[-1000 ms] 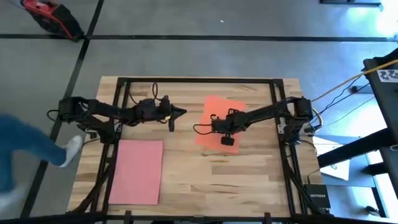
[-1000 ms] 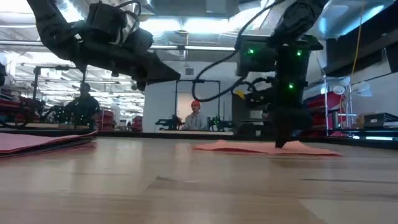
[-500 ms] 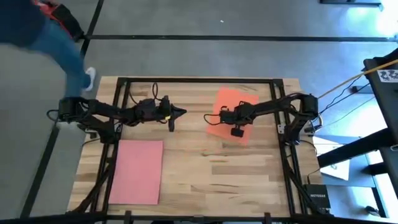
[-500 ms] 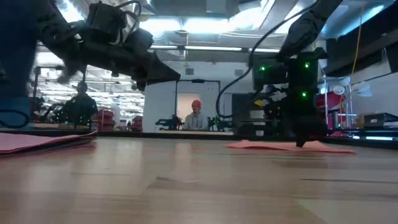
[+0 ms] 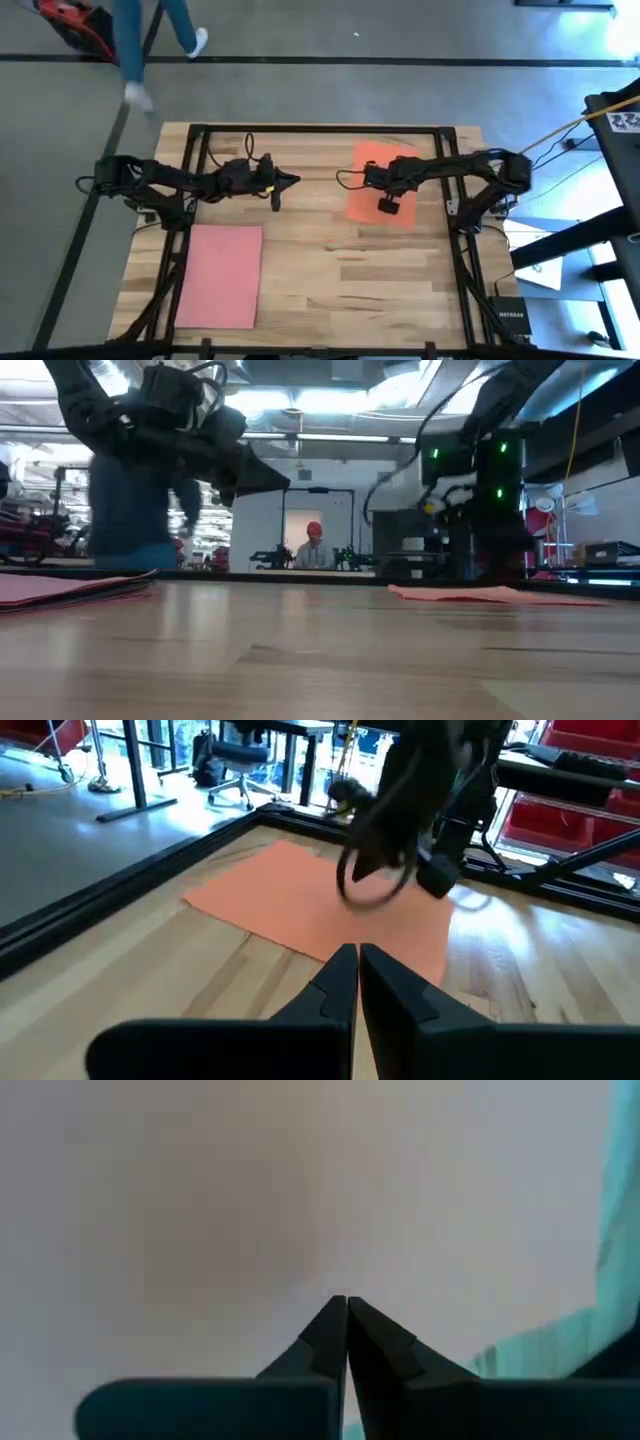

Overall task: Organize paper
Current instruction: Move the orange paper from bottom left to the top right table

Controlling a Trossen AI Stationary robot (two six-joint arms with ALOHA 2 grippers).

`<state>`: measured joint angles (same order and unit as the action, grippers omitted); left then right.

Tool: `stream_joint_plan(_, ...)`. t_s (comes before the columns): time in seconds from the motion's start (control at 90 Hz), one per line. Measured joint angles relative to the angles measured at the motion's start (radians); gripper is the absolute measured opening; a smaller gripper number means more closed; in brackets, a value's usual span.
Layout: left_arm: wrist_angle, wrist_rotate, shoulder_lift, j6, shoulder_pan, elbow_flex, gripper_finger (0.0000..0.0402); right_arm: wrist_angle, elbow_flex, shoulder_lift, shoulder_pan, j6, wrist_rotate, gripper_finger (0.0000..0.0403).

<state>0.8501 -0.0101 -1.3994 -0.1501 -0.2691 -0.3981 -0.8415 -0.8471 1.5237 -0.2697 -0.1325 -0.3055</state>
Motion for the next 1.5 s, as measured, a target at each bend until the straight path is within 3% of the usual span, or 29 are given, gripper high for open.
stream_joint_plan(0.156,-0.001,0.0,0.0,-0.003,0.0,0.0,0.0,0.041,-0.001,-0.125,0.055,-0.075,0.166,0.0)
stream_joint_plan(0.244,-0.002,0.0,0.0,-0.003,0.0,0.0,0.0,0.122,-0.001,-0.146,0.11,-0.123,0.193,0.0)
stream_joint_plan(0.411,-0.003,0.0,0.0,-0.005,0.001,0.0,0.0,0.242,-0.002,-0.09,0.181,-0.18,0.188,0.0)
stream_joint_plan(0.667,-0.021,0.0,0.0,-0.007,0.003,0.0,0.0,0.187,0.028,0.037,0.219,-0.306,0.112,0.0)
stream_joint_plan(0.889,-0.035,0.0,0.0,-0.008,0.003,0.0,0.0,0.169,0.112,0.036,0.217,-0.366,0.113,0.0)
stream_joint_plan(1.5,-0.031,0.0,0.0,-0.012,0.003,0.0,0.0,-0.024,0.153,0.04,0.194,-0.383,-0.001,0.0)
